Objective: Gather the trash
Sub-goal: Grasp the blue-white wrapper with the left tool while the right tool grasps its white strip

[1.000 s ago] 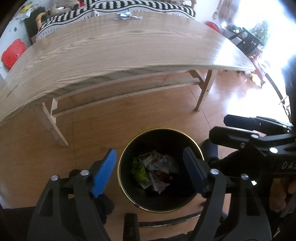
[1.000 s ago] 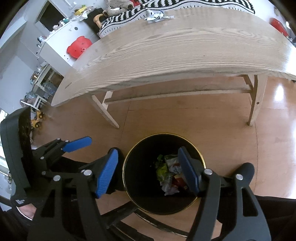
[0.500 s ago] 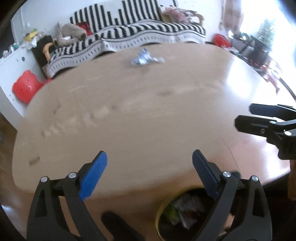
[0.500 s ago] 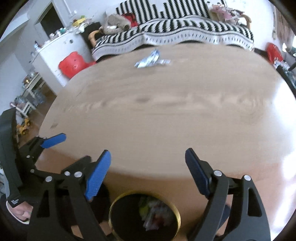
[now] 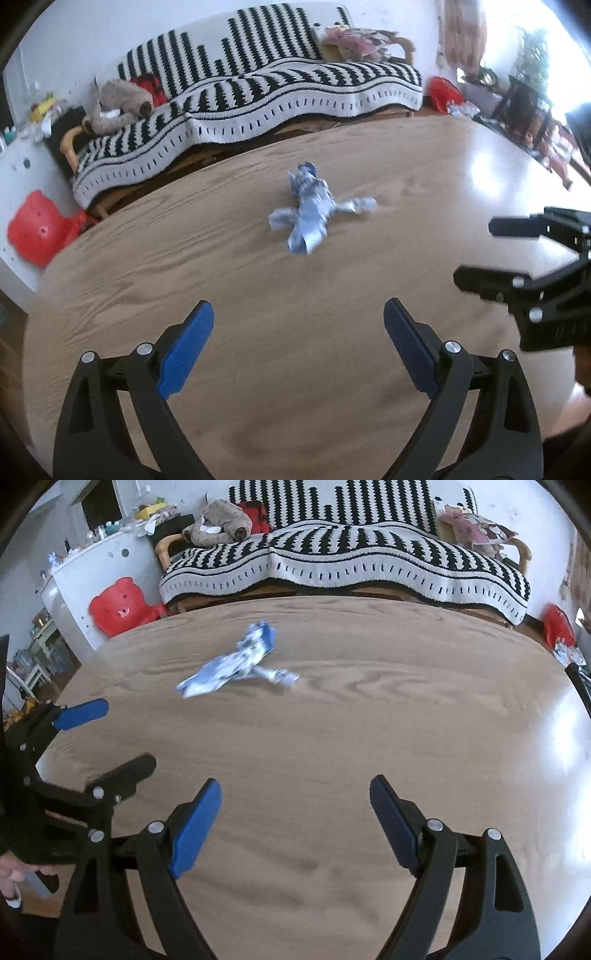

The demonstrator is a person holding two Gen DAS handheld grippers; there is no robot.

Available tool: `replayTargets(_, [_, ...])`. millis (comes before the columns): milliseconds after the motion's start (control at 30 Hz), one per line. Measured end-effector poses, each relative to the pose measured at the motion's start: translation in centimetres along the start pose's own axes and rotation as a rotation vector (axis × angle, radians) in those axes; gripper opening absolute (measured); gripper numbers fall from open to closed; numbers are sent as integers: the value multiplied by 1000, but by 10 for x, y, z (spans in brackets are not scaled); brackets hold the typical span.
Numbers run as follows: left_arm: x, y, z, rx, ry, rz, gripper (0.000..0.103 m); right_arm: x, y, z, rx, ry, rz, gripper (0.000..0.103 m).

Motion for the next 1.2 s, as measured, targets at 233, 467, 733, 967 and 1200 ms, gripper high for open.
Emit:
replayTargets(233, [7,29,46,3,-9,4,88,2,31,37,3,20,-101,80])
replayTargets(467, [1,42,68,5,-78,10,49,12,52,80,33,16,-267,80])
replayTargets(733, [12,34,74,23,-124,-41,10,32,82,105,15,62,-358,75])
replayTargets(967, [33,35,43,-10,-142,-62,8,59,98,111,1,92,-403,74])
replayTargets(1200, [58,25,16,-8,-101,-87,8,74,87,111,35,98,-375,16])
Point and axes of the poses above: each gripper's, at about its wrist camera, not at the fingertips, and z roughly the way its jaws point, x to its left, y to its top, the point moved 6 cm from there along z, roughly the way its jaws point, and after that the axes turned 3 degrees about z, right-handed, at the moved point
